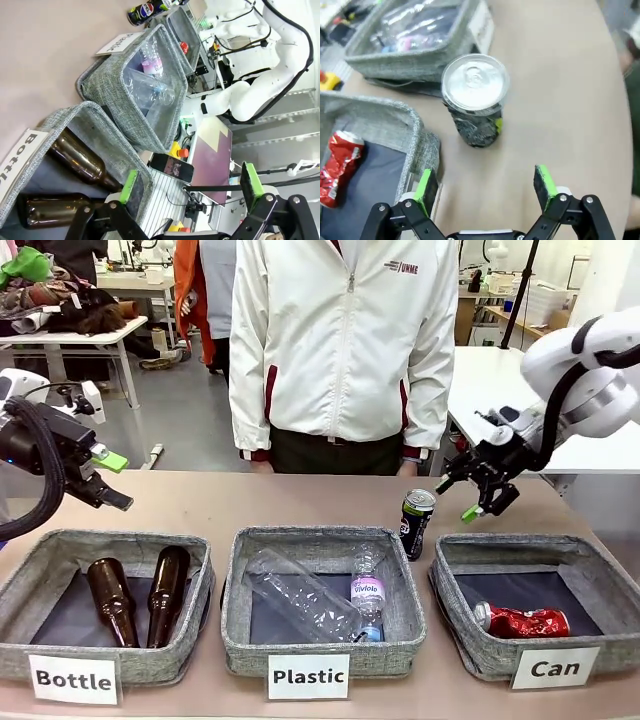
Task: Sort the can waste into the basket.
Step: Pick up the can waste from the table and place it in the right Fabric basket.
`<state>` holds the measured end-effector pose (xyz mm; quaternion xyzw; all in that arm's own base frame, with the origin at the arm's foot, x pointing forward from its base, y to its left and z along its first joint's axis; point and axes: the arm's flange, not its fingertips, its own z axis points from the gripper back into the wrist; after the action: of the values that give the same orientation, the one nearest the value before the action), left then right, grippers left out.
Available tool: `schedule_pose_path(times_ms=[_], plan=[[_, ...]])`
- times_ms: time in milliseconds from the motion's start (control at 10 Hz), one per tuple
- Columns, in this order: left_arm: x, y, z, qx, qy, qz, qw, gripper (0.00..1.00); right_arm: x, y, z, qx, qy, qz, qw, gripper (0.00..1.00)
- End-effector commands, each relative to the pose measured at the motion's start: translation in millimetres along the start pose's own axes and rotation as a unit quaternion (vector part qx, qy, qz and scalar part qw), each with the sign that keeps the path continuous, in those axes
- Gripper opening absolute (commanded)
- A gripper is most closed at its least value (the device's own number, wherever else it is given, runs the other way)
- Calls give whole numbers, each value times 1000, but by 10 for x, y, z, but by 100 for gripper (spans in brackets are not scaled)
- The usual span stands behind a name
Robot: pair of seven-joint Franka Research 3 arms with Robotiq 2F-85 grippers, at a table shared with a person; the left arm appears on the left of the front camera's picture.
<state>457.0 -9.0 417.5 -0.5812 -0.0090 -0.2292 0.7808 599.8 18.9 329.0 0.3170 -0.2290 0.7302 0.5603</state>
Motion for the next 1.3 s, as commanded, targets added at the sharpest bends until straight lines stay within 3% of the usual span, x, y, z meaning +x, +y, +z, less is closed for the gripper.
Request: schedule_pose_path(times_ms=[0,400,1200], plan=[[-15,-26,-20,7,3,4,1000,100,-91,-165,-125,27,-15,52,998,100],[-15,-26,-20,7,3,4,1000,100,-16,-356,-379,56,-49,95,993,100],[-15,-26,-20,7,3,4,1000,100,73,-465,-734,110,-95,106,984,100]])
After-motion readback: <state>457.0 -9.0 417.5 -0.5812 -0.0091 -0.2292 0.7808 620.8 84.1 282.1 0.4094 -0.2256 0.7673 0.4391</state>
